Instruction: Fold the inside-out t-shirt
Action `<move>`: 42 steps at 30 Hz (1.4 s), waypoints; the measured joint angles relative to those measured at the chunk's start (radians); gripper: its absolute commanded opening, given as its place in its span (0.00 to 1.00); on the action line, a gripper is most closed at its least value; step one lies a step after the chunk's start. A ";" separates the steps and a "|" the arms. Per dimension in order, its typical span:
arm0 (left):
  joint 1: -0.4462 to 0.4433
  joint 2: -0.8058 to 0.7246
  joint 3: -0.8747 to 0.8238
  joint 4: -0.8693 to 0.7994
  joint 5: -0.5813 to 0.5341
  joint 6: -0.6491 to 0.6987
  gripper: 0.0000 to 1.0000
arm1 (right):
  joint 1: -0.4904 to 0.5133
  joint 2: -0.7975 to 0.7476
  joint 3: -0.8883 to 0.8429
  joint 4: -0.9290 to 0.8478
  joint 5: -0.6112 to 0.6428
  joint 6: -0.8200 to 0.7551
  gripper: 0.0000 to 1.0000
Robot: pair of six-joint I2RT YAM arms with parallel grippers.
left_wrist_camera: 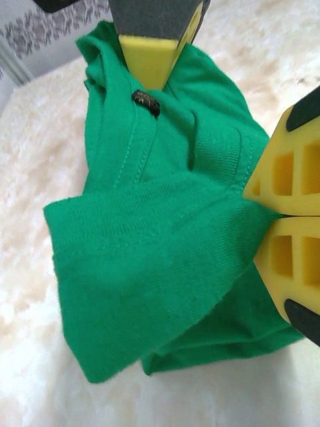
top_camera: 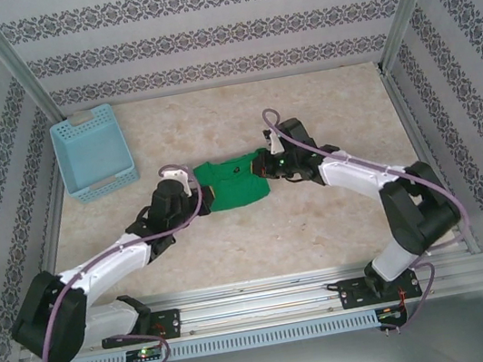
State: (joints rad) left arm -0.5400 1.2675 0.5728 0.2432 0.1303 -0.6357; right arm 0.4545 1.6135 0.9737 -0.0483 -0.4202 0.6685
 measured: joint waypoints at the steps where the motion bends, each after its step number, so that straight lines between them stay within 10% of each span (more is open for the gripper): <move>1: 0.007 0.025 0.009 0.001 0.006 0.000 0.00 | -0.005 0.029 0.009 -0.002 -0.008 0.007 0.00; 27: 0.190 0.441 0.240 0.056 -0.003 0.052 0.01 | -0.014 0.456 0.461 -0.108 0.052 -0.103 0.01; 35: 0.198 0.538 0.282 0.040 -0.003 0.035 0.26 | -0.016 0.568 0.576 -0.197 0.095 -0.137 0.46; 42: 0.206 0.449 0.301 -0.097 -0.060 0.041 0.45 | -0.034 0.519 0.589 -0.269 0.155 -0.198 0.58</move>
State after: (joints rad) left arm -0.3336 1.7161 0.8734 0.1459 0.0704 -0.5945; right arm 0.4210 2.1323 1.5627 -0.3172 -0.2649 0.4709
